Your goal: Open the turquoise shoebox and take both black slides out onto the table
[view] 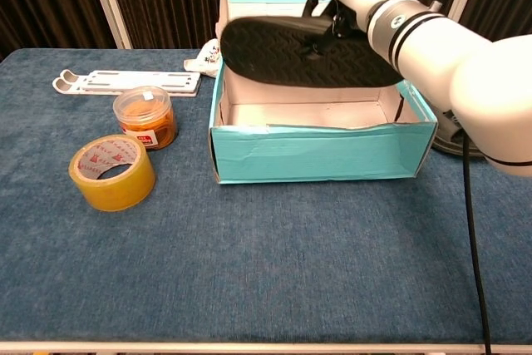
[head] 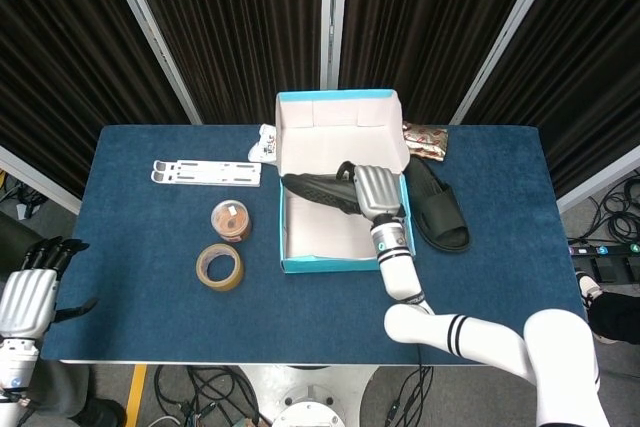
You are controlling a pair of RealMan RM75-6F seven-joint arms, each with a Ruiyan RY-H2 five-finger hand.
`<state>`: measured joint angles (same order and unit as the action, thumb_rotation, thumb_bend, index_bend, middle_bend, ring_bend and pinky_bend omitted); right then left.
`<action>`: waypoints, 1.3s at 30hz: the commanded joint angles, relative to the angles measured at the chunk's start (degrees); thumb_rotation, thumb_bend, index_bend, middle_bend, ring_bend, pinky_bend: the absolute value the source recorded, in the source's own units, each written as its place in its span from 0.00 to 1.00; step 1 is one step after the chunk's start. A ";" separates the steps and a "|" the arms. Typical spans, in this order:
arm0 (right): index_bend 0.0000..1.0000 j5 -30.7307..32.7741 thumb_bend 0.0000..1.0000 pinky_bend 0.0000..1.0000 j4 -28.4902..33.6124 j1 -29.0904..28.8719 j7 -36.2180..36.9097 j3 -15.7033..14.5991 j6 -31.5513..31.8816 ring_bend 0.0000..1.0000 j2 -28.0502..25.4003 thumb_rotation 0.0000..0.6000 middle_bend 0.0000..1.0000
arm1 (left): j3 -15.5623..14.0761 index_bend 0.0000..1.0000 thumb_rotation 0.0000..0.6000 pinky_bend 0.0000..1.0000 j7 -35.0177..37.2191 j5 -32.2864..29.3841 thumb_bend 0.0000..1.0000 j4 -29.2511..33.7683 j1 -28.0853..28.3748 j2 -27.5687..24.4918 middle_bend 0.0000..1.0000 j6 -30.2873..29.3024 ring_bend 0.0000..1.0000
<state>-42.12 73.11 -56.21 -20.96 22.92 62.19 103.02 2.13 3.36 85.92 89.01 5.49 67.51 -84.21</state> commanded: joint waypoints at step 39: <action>0.75 -56.29 0.71 0.67 7.24 26.13 27.37 -24.14 22.14 0.66 -24.92 1.00 0.64 | 0.15 0.22 1.00 0.11 -0.46 0.61 0.01 1.12 -0.33 -0.69 0.18 -1.44 0.11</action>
<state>-96.76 79.49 -31.41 7.63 0.14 83.09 78.28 2.28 2.90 86.54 90.12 5.17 66.83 -85.66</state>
